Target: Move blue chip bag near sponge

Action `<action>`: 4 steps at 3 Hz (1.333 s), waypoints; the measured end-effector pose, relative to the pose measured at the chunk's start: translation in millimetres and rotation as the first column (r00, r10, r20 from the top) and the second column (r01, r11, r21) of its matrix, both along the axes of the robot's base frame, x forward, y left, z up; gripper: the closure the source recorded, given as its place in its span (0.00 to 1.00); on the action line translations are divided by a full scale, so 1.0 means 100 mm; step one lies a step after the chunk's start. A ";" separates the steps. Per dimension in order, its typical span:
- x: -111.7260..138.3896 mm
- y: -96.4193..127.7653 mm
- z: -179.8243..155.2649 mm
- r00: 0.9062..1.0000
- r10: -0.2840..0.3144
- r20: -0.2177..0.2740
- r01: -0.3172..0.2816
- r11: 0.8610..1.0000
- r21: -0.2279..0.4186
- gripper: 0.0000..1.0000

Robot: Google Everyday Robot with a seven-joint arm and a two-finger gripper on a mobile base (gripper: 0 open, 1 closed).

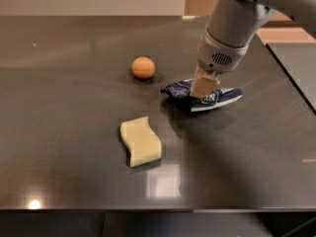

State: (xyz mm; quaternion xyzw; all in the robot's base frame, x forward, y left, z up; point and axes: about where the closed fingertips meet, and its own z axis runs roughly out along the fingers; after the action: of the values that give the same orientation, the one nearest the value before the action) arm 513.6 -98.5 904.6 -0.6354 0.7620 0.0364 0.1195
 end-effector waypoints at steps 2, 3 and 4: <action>-0.41 0.38 0.03 0.991 0.134 0.019 -0.134 0.991 0.008 0.60; -0.47 0.44 0.05 0.986 0.167 0.021 -0.167 0.986 0.021 0.37; -0.47 0.44 0.06 0.986 0.166 0.027 -0.167 0.986 0.020 0.12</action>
Offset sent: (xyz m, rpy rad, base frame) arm -0.0596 0.0544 0.0054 0.0196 -0.0163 0.2061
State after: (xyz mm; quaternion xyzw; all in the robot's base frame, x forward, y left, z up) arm 466.4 -54.4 910.8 -0.6958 0.7043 0.0470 0.1326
